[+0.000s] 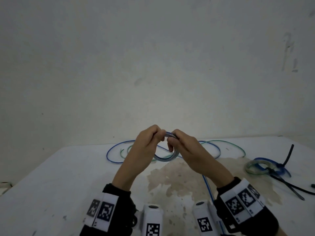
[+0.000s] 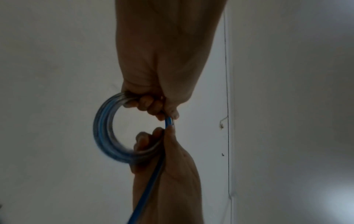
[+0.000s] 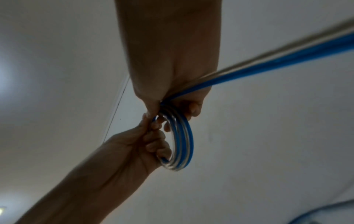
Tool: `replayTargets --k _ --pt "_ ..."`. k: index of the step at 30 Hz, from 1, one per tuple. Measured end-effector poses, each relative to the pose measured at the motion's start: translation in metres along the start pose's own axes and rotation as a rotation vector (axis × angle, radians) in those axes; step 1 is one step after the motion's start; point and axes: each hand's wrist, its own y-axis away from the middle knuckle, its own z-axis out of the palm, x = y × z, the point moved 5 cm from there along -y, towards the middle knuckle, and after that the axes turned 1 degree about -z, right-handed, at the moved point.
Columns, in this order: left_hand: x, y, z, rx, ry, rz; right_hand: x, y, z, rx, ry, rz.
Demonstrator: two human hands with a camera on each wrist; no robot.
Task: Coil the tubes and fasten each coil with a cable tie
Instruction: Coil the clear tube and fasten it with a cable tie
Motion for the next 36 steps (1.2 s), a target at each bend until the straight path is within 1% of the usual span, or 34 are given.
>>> replayTargets --k 3,6,8,9,10,12,14,16,17,19,21,23,25,27,29,31,32,34,36 --pt "-0.003 0.001 -0.005 0.183 0.162 -0.066 -0.003 -0.002 0.000 0.068 -0.201 0.012" --pt "-0.014 0.002 -0.012 0.363 0.376 -0.217 -0.002 -0.002 0.007 0.056 -0.270 0.008" --pt "-0.019 0.003 -0.013 0.421 0.498 -0.287 0.000 -0.002 0.011 0.058 -0.269 0.008" --pt "-0.019 0.003 -0.012 0.425 0.527 -0.302 0.000 -0.002 0.011 0.067 -0.258 0.006" --pt "-0.019 0.004 -0.012 0.410 0.535 -0.309 0.000 -0.003 0.011 0.076 -0.249 0.004" --pt "-0.015 0.002 -0.011 0.324 0.537 -0.311 0.001 -0.003 0.007 0.075 -0.237 0.002" --pt "-0.010 0.001 -0.014 0.184 0.541 -0.338 0.003 -0.003 0.001 0.039 -0.185 0.001" --pt "-0.003 0.002 -0.021 0.048 0.479 -0.354 0.003 -0.001 -0.001 -0.034 -0.091 -0.014" --pt "0.001 0.003 -0.024 -0.007 0.399 -0.335 0.001 0.000 0.000 -0.083 -0.032 -0.017" --pt "0.011 0.004 -0.026 -0.113 0.157 -0.235 -0.003 0.003 0.006 -0.187 0.094 -0.011" --pt "0.015 0.006 -0.021 -0.215 -0.084 -0.154 -0.007 0.006 0.011 -0.257 0.177 -0.007" --pt "0.012 0.007 -0.015 -0.297 -0.184 -0.144 -0.010 0.007 0.012 -0.278 0.207 -0.002" --pt "0.009 0.006 -0.009 -0.322 -0.195 -0.144 -0.010 0.007 0.009 -0.268 0.165 0.007" --pt "0.010 0.005 -0.008 -0.277 -0.148 -0.126 -0.011 0.005 0.007 -0.228 0.030 0.014" --pt "0.012 0.003 -0.007 -0.209 -0.067 -0.098 -0.013 0.002 0.003 -0.133 -0.135 -0.010" --pt "0.009 0.003 -0.007 -0.172 0.003 -0.110 -0.012 0.001 0.000 -0.059 -0.222 -0.035" --pt "0.008 0.003 -0.007 -0.191 0.039 -0.120 -0.012 0.001 -0.001 -0.046 -0.237 -0.038" --pt "0.007 0.006 -0.006 -0.280 0.099 -0.118 -0.009 0.001 -0.001 -0.041 -0.249 -0.031" --pt "0.010 0.009 -0.007 -0.347 0.108 -0.106 -0.008 0.000 -0.002 -0.032 -0.242 -0.031"
